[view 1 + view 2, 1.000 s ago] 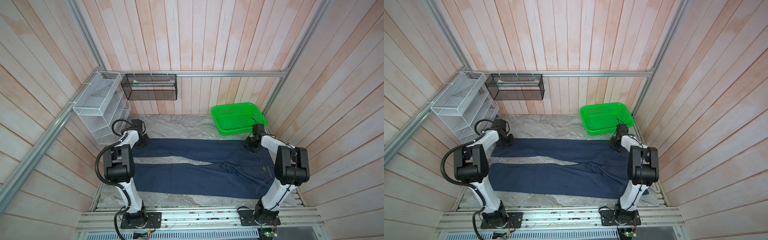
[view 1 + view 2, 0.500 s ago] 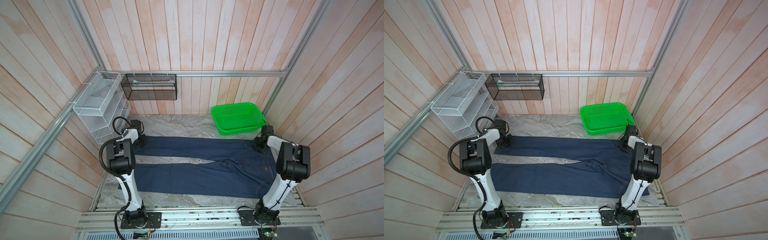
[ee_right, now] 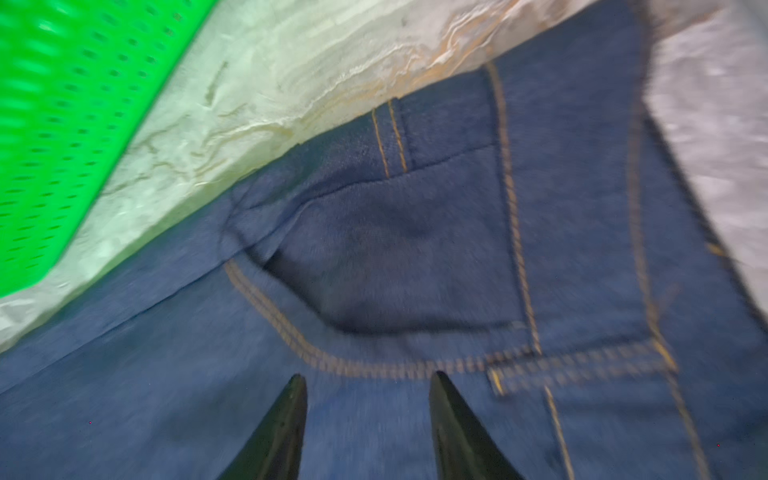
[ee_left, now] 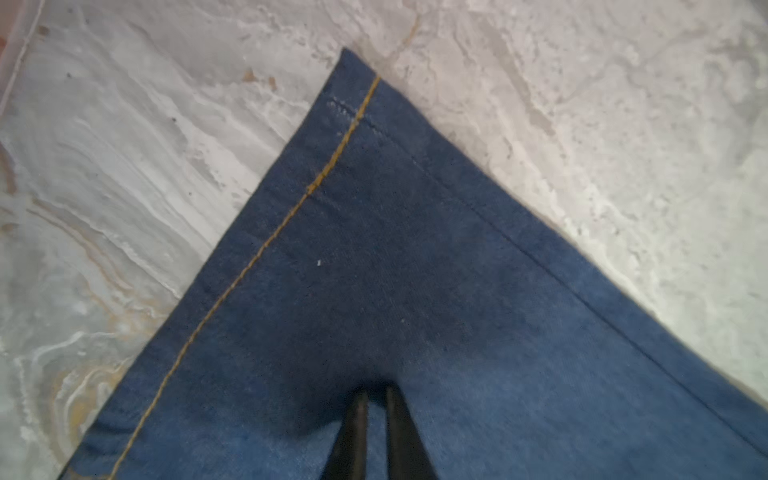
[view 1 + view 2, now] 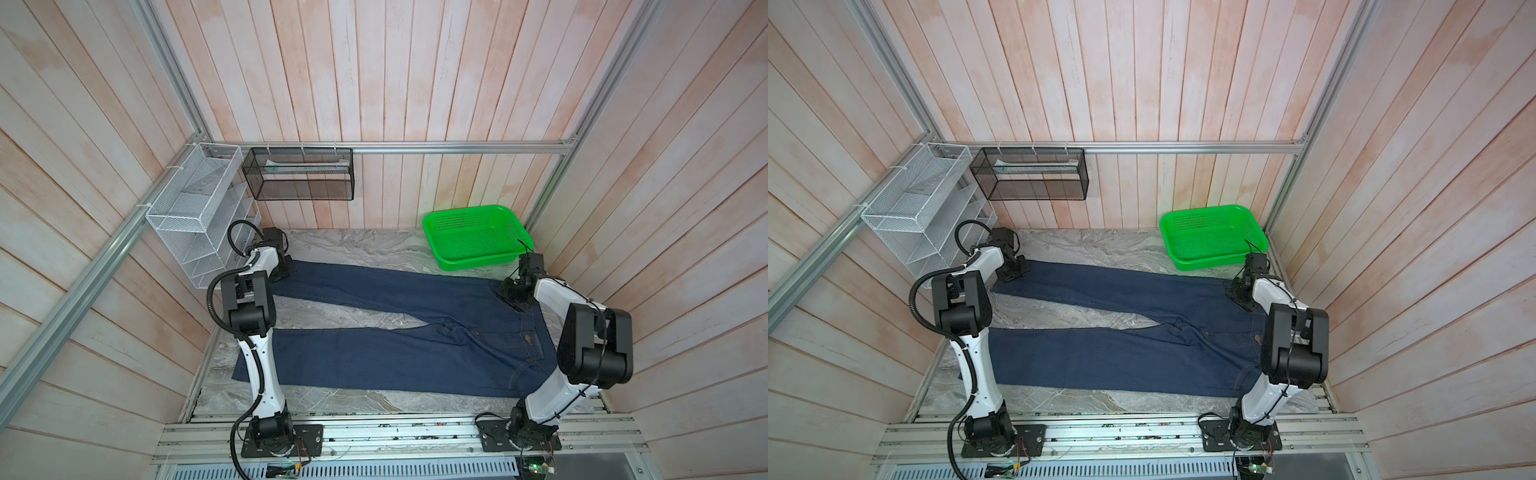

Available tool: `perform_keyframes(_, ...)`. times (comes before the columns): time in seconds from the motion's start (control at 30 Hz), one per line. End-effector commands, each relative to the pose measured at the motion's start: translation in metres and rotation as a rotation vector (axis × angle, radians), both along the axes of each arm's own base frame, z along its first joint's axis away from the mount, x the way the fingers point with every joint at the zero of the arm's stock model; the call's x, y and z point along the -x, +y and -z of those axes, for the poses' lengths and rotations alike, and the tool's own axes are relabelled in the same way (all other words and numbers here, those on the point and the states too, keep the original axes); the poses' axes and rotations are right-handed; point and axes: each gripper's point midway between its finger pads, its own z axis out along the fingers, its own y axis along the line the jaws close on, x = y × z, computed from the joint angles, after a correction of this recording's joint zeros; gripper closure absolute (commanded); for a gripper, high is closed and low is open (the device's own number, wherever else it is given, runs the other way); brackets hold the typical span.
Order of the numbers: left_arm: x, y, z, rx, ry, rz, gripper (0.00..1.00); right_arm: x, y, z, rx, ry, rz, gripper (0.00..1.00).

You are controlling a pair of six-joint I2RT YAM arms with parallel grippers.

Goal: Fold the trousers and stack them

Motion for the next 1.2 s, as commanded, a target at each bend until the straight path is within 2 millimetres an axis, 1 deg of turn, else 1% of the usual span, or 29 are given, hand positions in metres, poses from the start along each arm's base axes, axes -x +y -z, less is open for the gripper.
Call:
perform_keyframes(0.0, 0.022, -0.009, 0.005, 0.014, 0.058, 0.009, 0.65, 0.018, -0.002, -0.001, 0.001, 0.049, 0.006, 0.51)
perform_keyframes(0.07, 0.019, -0.028, -0.022, 0.034, -0.015, 0.048, 0.55, 0.019, -0.005, -0.001, -0.001, 0.051, 0.021, 0.52)
perform_keyframes(0.1, 0.02, -0.038, -0.034, 0.041, -0.045, 0.066, 0.51, 0.019, -0.005, 0.001, -0.006, 0.057, 0.029, 0.53)
perform_keyframes(0.13, 0.021, -0.049, -0.041, 0.052, -0.065, 0.087, 0.5, 0.019, -0.005, 0.004, -0.01, 0.064, 0.034, 0.54)
perform_keyframes(0.17, 0.023, -0.06, -0.046, 0.074, -0.08, 0.106, 0.49, 0.018, -0.005, 0.008, -0.016, 0.074, 0.04, 0.55)
perform_keyframes(0.2, 0.026, -0.069, -0.047, 0.096, -0.082, 0.121, 0.49, 0.017, -0.005, 0.011, -0.02, 0.082, 0.047, 0.57)
perform_keyframes(0.27, 0.032, -0.077, -0.038, 0.117, -0.063, 0.127, 0.51, 0.016, -0.004, 0.02, -0.041, 0.096, 0.054, 0.6)
perform_keyframes(0.4, 0.046, -0.074, -0.002, 0.131, 0.024, 0.11, 0.58, 0.011, -0.007, 0.039, -0.061, 0.121, 0.081, 0.64)
perform_keyframes(0.47, 0.05, -0.071, 0.013, 0.133, 0.055, 0.097, 0.59, 0.01, -0.015, 0.05, -0.062, 0.137, 0.105, 0.65)
perform_keyframes(0.53, 0.053, -0.067, 0.025, 0.124, 0.08, 0.086, 0.59, 0.009, -0.023, 0.06, -0.065, 0.149, 0.13, 0.65)
perform_keyframes(0.67, 0.056, -0.056, 0.05, 0.103, 0.143, 0.073, 0.59, -0.001, -0.038, 0.075, -0.053, 0.155, 0.163, 0.64)
perform_keyframes(0.8, 0.055, -0.044, 0.068, 0.102, 0.177, 0.056, 0.59, -0.01, -0.051, 0.086, -0.031, 0.172, 0.18, 0.61)
perform_keyframes(0.93, 0.047, -0.045, 0.068, 0.111, 0.173, 0.062, 0.59, -0.022, -0.059, 0.088, -0.027, 0.167, 0.179, 0.6)
perform_keyframes(1.03, 0.041, -0.045, 0.065, 0.112, 0.166, 0.071, 0.57, -0.03, -0.058, 0.082, -0.038, 0.154, 0.166, 0.59)
perform_keyframes(1.1, 0.036, -0.047, 0.056, 0.12, 0.143, 0.082, 0.54, -0.033, -0.053, 0.071, -0.057, 0.133, 0.152, 0.56)
perform_keyframes(1.17, 0.03, -0.052, 0.037, 0.141, 0.088, 0.097, 0.5, -0.033, -0.047, 0.054, -0.067, 0.105, 0.133, 0.54)
